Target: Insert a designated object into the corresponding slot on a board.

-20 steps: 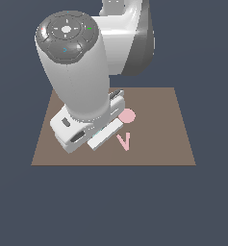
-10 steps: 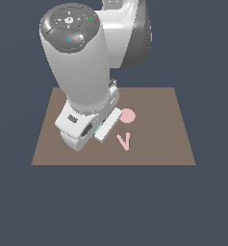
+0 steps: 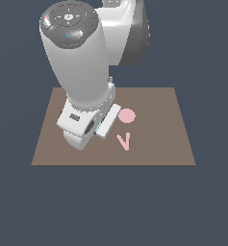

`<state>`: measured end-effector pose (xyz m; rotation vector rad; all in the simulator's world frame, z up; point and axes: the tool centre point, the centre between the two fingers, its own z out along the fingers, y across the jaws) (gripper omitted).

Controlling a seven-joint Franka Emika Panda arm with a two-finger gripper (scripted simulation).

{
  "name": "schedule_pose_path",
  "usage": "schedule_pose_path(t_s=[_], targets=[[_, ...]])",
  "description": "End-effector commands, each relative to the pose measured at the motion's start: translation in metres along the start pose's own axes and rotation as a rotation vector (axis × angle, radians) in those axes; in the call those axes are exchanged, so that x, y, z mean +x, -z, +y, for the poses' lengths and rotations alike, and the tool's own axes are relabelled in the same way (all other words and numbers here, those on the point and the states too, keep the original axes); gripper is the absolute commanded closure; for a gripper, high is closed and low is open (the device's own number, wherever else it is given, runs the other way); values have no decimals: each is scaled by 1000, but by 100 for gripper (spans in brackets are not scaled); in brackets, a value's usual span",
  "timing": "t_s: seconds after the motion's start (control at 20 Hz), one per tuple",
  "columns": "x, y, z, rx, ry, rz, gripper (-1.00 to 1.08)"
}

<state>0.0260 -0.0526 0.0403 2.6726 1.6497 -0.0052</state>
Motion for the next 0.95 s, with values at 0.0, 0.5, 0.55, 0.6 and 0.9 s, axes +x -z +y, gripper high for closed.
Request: schedule_pose_path(t_s=[0.0,0.5,0.55,0.6,0.9], targets=[[0,0,0,0,8,0,108],[0,-10,0,-2,7,4,-92],[0,-10,0,-2,7,4,-92],[0,-10,0,-2,7,4,-92],[0,-10,0,-2,7,4,-92]])
